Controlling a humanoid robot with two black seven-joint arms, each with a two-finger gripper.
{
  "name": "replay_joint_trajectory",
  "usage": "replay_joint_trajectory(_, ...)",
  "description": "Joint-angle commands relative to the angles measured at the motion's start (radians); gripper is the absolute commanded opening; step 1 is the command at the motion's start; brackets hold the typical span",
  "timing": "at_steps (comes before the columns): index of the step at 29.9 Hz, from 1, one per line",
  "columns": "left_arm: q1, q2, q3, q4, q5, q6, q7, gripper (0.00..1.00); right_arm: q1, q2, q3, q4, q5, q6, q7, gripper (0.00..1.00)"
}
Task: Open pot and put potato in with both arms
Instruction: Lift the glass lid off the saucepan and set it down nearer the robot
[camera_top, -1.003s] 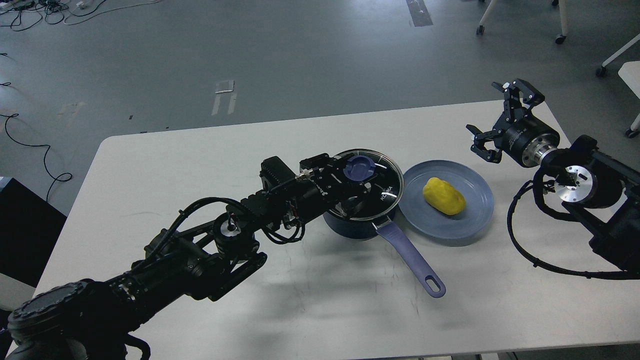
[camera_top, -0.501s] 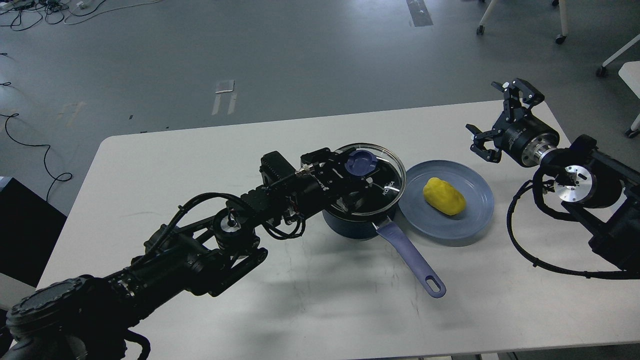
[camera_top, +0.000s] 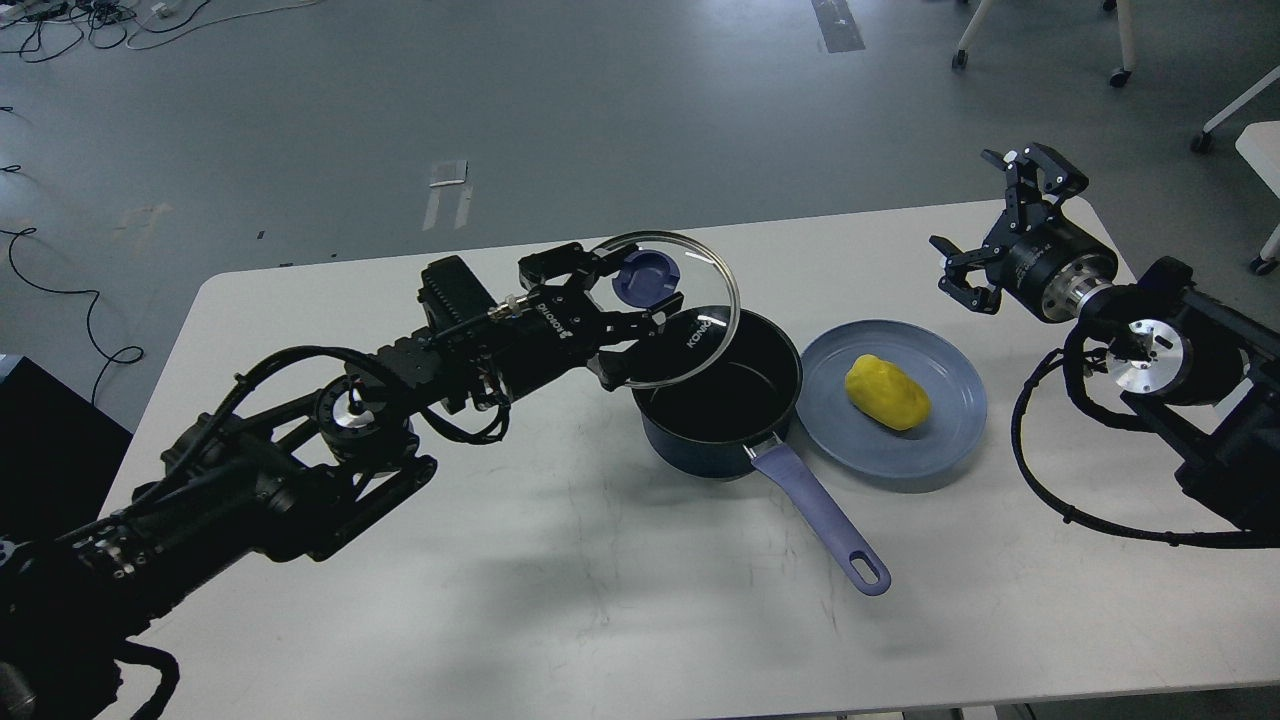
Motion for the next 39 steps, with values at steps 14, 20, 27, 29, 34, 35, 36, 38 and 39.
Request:
replay_joint_trajectory(14,0.141,0.224,0.181,-0.013,-0.249,0.133,-0.066,0.57,0.020,0.009,-0.024,-0.001,-0.003,-0.008,0.000,1.00)
replay_joint_trajectory(20,0.164,0.169,0.181,0.098,-0.305,0.133,-0.071,0.58,0.060,0.008,-0.028,-0.001,-0.003,-0.016,0.000,1.00)
replay_joint_trajectory(27,0.201,0.118,0.189,0.149,-0.328,0.133,-0.098,0.61,0.068,0.005,-0.028,-0.001,-0.003,-0.022,0.000,1.00)
replay_joint_trajectory(29,0.216,0.107,0.189,0.155,-0.330,0.133,-0.098,0.62,0.068,0.003,-0.028,-0.001,-0.002,-0.024,0.000,1.00)
replay_joint_trajectory(34,0.227,0.083,0.188,0.191,-0.339,0.133,-0.098,0.76,0.066,0.002,-0.028,0.000,-0.002,-0.024,0.000,1.00)
replay_joint_trajectory(35,0.225,0.074,0.188,0.198,-0.344,0.133,-0.098,0.84,0.066,0.002,-0.028,0.000,-0.002,-0.024,0.000,1.00)
replay_joint_trajectory(36,0.225,0.062,0.188,0.209,-0.365,0.133,-0.098,0.94,0.065,0.002,-0.028,0.000,-0.002,-0.024,0.000,1.00)
replay_joint_trajectory(38,0.227,0.057,0.189,0.214,-0.390,0.133,-0.100,0.94,0.065,0.002,-0.028,0.000,-0.002,-0.024,0.000,1.00)
replay_joint_trajectory(39,0.227,0.055,0.189,0.215,-0.405,0.133,-0.100,0.95,0.065,0.002,-0.028,0.000,-0.002,-0.024,0.000,1.00)
